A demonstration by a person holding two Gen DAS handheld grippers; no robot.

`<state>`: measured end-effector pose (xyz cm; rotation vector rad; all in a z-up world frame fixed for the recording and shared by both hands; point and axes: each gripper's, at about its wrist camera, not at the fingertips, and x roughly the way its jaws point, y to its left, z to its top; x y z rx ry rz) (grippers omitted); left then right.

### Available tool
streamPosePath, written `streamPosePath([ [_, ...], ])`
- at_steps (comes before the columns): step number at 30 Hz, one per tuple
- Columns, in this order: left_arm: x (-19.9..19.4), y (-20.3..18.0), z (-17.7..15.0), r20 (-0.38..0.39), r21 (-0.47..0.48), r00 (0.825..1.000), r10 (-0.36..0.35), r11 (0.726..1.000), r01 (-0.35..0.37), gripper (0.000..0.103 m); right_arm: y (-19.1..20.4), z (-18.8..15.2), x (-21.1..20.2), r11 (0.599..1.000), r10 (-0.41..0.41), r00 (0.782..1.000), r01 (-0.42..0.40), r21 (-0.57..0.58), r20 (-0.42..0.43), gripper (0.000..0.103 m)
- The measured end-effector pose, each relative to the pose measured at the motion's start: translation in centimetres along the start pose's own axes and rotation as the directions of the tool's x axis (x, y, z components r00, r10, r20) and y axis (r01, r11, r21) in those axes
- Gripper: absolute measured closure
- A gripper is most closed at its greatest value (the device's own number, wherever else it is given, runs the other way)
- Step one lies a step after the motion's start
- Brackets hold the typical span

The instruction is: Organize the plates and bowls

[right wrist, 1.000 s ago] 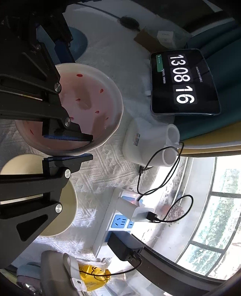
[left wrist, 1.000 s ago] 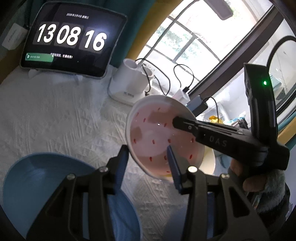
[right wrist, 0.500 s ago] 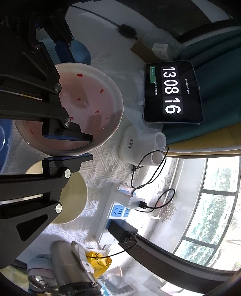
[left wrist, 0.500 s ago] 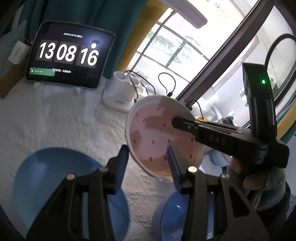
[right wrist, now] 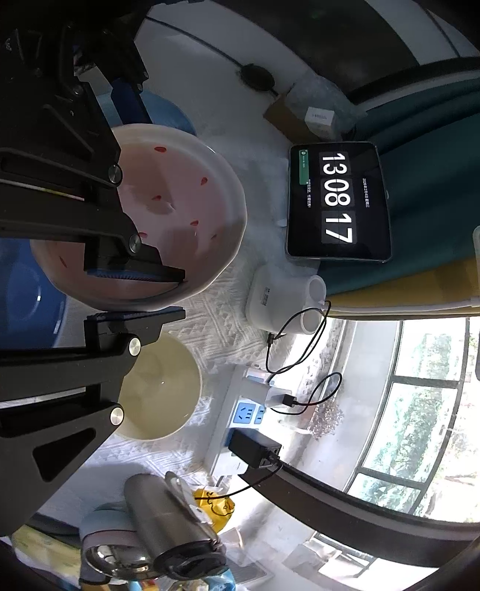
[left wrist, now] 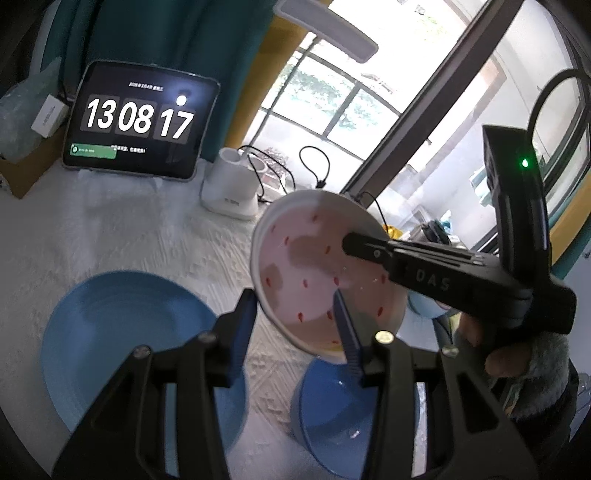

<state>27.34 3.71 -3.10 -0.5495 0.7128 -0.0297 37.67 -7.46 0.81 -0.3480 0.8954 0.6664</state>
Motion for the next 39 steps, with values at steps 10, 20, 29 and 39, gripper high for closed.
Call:
streamPosePath([
  [10, -1.4, -1.9, -2.0, -0.009, 0.031, 1.0, -0.008, 0.999, 0.008, 0.059, -0.3, -2.7, -2.5, 0.999, -0.008, 1.0, 0.007, 0.031, 0.024, 0.088],
  [20, -1.7, -3.7, -4.4, -0.044, 0.066, 0.999, -0.023, 0.997, 0.026, 0.059, -1.2, -5.9, -4.1, 0.998, -0.017, 0.999, 0.016, 0.069, 0.027, 0.088],
  [29, -1.5, -4.6, -6.7, -0.088, 0.08, 0.995, -0.038, 0.996, 0.045, 0.059, -1.7, -9.3, -4.8, 0.994, -0.033, 0.999, 0.031, 0.109, 0.015, 0.088],
  [39, -0.9, -4.2, -8.9, -0.133, 0.089, 0.991, -0.034, 0.995, 0.046, 0.059, -1.7, -12.5, -3.9, 0.99, -0.03, 0.999, 0.034, 0.134, -0.025, 0.088],
])
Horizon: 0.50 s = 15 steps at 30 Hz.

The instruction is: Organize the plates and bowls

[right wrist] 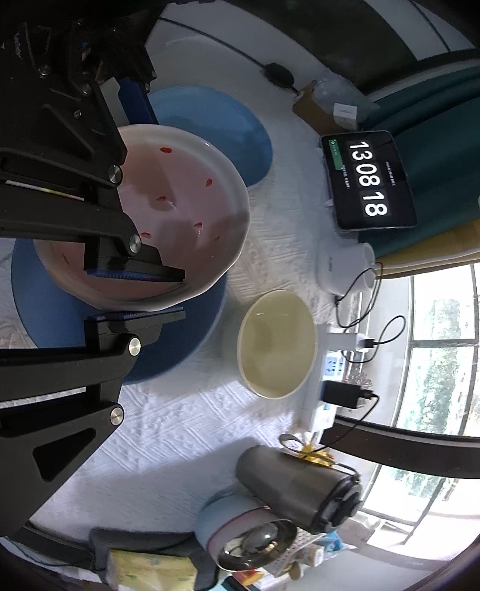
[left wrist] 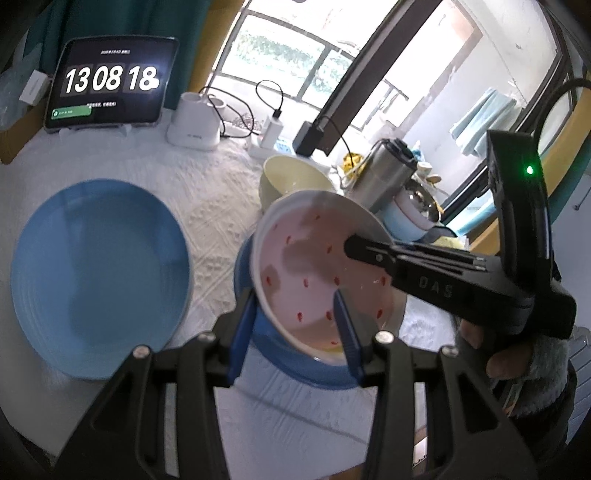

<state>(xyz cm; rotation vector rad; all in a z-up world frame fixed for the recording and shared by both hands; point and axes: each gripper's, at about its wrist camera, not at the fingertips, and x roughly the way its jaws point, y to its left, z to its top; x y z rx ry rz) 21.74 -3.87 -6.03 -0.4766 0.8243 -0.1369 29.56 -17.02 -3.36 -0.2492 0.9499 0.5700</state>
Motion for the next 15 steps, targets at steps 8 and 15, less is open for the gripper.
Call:
streamPosePath([
  [8, 0.9, 0.4, -0.9, -0.02, 0.017, 0.999, 0.025, 1.0, -0.025, 0.059, 0.0, -1.5, 1.5, 1.0, -0.003, 0.999, 0.003, -0.001, -0.046, 0.088],
  [15, 1.1, -0.6, -1.3, -0.013, 0.095, 0.997, 0.071, 0.993, -0.069, 0.059, -0.3, -2.0, 2.4, 1.0, -0.004, 0.997, 0.005, 0.005, -0.075, 0.088],
])
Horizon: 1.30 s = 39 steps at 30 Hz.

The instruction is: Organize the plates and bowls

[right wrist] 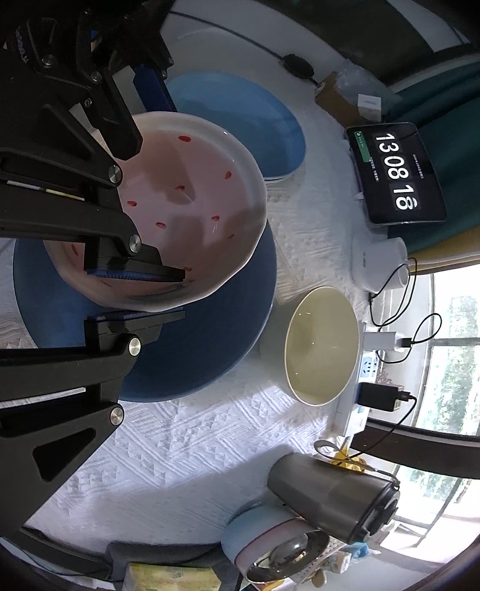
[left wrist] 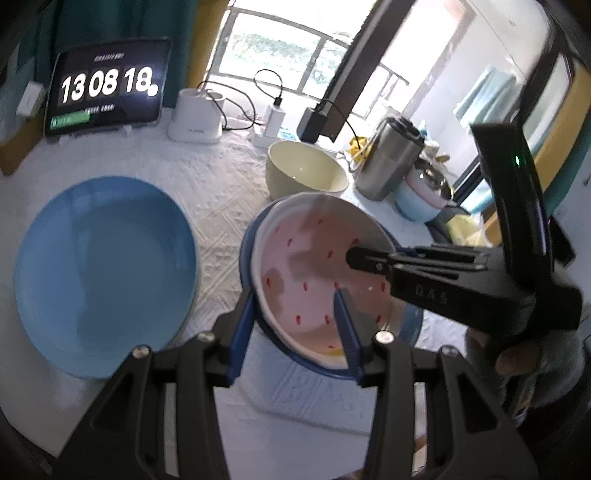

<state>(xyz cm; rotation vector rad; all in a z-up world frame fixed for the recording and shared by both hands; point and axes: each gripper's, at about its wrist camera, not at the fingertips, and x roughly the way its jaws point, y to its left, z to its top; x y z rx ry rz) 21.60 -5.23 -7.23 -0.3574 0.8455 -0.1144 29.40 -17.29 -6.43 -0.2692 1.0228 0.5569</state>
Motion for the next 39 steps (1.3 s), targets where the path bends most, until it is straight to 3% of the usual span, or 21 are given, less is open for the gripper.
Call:
streamPosePath([
  [3, 0.1, -0.5, -0.1, 0.003, 0.03, 1.0, 0.013, 0.999, -0.013, 0.057, -0.1, -0.1, 0.1, 1.0, 0.0, 1.0, 0.0, -0.002, -0.017, 0.088],
  [8, 0.3, -0.6, -0.1, -0.003, 0.04, 1.0, 0.029, 0.999, -0.029, 0.045, -0.4, -0.4, 0.9, 1.0, 0.006, 0.999, -0.006, 0.008, -0.054, 0.088],
  [13, 0.6, -0.8, 0.0, -0.022, 0.057, 1.0, -0.012, 0.998, 0.013, 0.044, -0.6, -0.7, 1.3, 1.0, -0.029, 0.998, 0.029, 0.001, -0.057, 0.084],
  [28, 0.4, -0.5, 0.8, -0.004, 0.016, 1.0, 0.012, 1.0, -0.011, 0.044, -3.2, -0.7, 0.3, 0.998, 0.002, 0.999, 0.001, 0.061, -0.045, 0.082],
  [39, 0.3, -0.4, 2.0, 0.003, 0.011, 1.0, 0.016, 1.0, -0.016, 0.044, -3.1, 1.0, -2.1, 0.999, 0.021, 1.0, -0.021, 0.04, 0.022, 0.082],
])
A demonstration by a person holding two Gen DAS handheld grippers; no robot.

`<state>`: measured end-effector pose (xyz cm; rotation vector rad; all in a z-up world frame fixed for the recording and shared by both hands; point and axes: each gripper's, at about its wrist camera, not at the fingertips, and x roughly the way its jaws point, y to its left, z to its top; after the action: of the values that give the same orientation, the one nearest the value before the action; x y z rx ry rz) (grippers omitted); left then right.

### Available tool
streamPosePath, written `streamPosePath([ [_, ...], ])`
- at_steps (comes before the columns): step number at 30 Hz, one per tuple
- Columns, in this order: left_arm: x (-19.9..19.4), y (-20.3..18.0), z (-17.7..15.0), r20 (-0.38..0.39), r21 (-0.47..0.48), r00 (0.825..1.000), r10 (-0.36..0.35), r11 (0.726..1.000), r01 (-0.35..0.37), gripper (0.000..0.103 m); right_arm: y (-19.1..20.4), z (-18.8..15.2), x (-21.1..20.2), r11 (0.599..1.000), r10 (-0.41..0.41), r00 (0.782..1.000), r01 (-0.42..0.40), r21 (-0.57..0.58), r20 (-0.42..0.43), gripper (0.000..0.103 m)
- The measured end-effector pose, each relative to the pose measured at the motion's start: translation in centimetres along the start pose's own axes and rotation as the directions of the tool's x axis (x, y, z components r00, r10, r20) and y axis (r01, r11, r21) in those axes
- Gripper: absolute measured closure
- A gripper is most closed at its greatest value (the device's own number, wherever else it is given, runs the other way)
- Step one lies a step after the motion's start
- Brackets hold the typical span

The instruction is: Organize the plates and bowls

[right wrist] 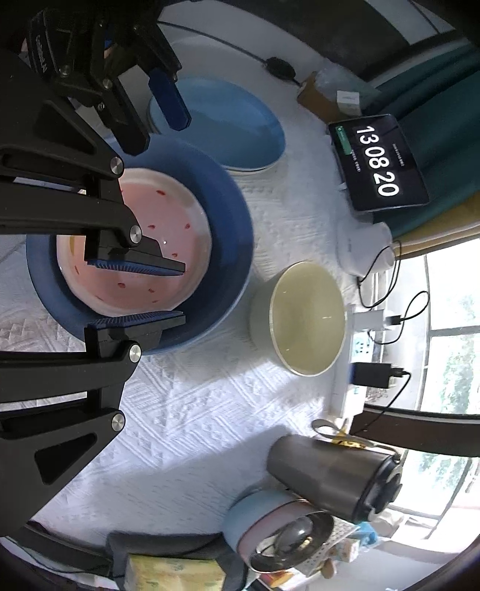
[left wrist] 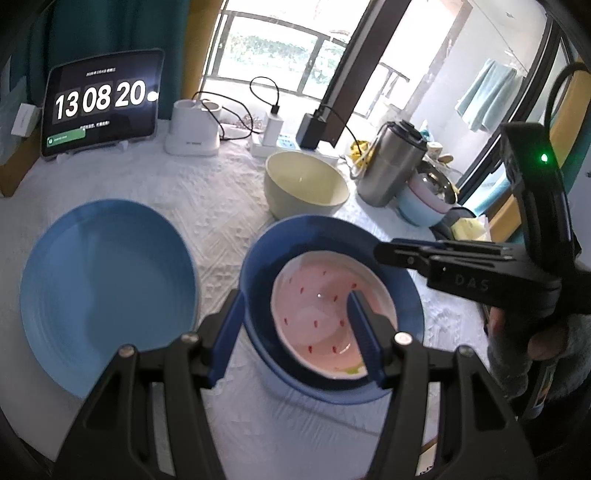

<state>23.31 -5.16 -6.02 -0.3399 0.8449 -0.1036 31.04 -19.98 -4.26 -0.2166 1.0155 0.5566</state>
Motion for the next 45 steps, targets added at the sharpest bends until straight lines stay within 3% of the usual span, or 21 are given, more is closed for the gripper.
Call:
streamPosePath([
  [20, 1.9, 0.0, 5.1, 0.012, -0.003, 1.0, 0.019, 1.0, -0.019, 0.044, -2.8, 3.9, -0.4, 1.0, 0.008, 1.0, -0.009, 0.029, 0.028, 0.082],
  [39, 5.6, 1.4, 9.0, 0.001, -0.042, 0.999, 0.033, 0.999, -0.033, 0.044, -6.7, 7.6, 2.5, 0.995, 0.043, 0.999, -0.044, 0.093, 0.016, 0.082],
  [45, 7.7, 1.5, 9.6, -0.021, -0.034, 0.999, 0.041, 0.999, -0.042, 0.044, -7.5, 8.2, 4.0, 0.994, 0.053, 0.998, -0.054, 0.095, 0.014, 0.075],
])
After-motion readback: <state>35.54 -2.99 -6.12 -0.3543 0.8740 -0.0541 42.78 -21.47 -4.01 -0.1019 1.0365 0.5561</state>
